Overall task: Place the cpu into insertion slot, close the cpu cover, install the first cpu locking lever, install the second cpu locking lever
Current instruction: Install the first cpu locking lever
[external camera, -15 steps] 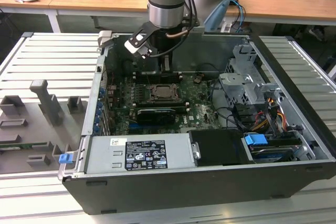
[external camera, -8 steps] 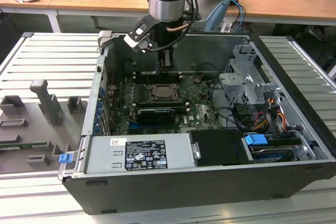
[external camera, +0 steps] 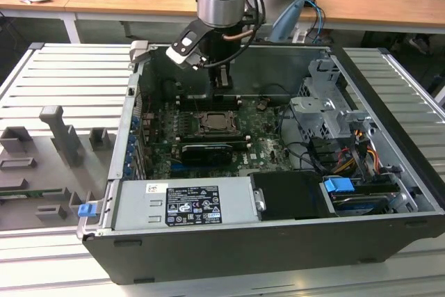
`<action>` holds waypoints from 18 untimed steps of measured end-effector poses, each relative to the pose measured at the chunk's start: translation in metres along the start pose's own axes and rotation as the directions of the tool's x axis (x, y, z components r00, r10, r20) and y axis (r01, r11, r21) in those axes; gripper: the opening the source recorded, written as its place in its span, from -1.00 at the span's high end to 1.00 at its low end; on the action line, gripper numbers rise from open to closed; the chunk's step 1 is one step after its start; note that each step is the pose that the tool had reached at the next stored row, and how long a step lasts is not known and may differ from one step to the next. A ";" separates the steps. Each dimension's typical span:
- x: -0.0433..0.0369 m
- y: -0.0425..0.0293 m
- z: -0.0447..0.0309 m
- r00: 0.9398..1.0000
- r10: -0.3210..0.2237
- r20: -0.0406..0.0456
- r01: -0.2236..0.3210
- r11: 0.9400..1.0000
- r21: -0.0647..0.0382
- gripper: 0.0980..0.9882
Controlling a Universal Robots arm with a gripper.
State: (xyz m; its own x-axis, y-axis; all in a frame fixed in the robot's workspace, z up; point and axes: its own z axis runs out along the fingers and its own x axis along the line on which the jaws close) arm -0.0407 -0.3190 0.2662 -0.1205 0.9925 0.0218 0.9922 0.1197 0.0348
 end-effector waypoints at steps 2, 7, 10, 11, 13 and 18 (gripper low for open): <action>0.0001 0.0000 0.0000 0.999 -0.032 -0.001 0.032 0.999 0.001 0.98; 0.0000 0.0000 0.0001 0.997 -0.071 -0.002 0.071 0.997 0.002 0.98; 0.0001 0.0000 0.0001 0.996 -0.089 -0.003 0.089 0.996 0.002 0.98; 0.0001 0.0000 0.0001 0.995 -0.095 -0.003 0.095 0.995 0.002 0.98; 0.0001 0.0000 0.0002 0.994 -0.110 -0.004 0.110 0.994 0.002 0.98; 0.0001 0.0000 0.0001 0.977 -0.214 -0.008 0.214 0.977 0.004 0.98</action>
State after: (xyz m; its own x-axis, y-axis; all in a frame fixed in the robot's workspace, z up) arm -0.0407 -0.3189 0.2661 -0.3302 0.9437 0.0215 0.9436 0.3293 0.0346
